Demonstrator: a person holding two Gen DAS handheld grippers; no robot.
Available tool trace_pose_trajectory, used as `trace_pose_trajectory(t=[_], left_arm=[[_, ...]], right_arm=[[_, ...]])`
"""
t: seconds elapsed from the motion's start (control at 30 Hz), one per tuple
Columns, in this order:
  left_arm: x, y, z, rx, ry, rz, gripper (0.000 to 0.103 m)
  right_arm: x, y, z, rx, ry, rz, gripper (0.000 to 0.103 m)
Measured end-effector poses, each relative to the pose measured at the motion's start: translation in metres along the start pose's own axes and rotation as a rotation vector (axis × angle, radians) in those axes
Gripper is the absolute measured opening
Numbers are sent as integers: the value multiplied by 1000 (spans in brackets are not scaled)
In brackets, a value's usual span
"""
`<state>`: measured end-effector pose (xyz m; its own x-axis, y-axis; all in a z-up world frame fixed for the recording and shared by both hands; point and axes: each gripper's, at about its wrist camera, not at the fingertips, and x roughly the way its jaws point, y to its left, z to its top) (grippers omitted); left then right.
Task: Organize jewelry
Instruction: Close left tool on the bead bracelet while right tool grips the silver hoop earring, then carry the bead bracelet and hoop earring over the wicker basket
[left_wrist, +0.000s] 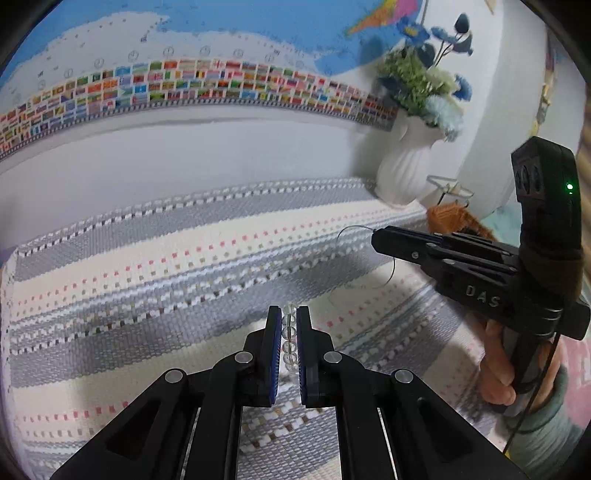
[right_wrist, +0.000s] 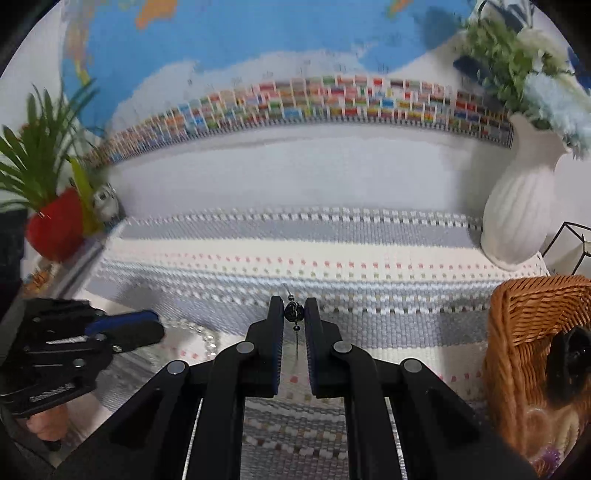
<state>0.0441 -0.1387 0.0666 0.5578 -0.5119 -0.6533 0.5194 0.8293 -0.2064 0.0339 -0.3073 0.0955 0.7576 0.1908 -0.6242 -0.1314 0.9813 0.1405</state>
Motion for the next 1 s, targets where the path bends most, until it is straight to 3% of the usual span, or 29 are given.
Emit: trace_pose_trajectory(t=[0.17, 0.33, 0.53, 0.73, 1.0], left_arm=[[-19, -10, 8, 14, -32, -29, 7], [-45, -46, 20, 80, -68, -27, 7], [-61, -105, 41, 175, -108, -46, 7], [-45, -164, 56, 224, -96, -112, 7], [0, -234, 63, 276, -43, -198, 8]], right_arm=[[-38, -5, 0, 62, -35, 41, 12], [-92, -22, -3, 116, -67, 58, 12], [-158, -61, -13, 159, -125, 3, 12], [-199, -110, -30, 215, -159, -59, 12], [-211, -160, -55, 278, -140, -129, 12]])
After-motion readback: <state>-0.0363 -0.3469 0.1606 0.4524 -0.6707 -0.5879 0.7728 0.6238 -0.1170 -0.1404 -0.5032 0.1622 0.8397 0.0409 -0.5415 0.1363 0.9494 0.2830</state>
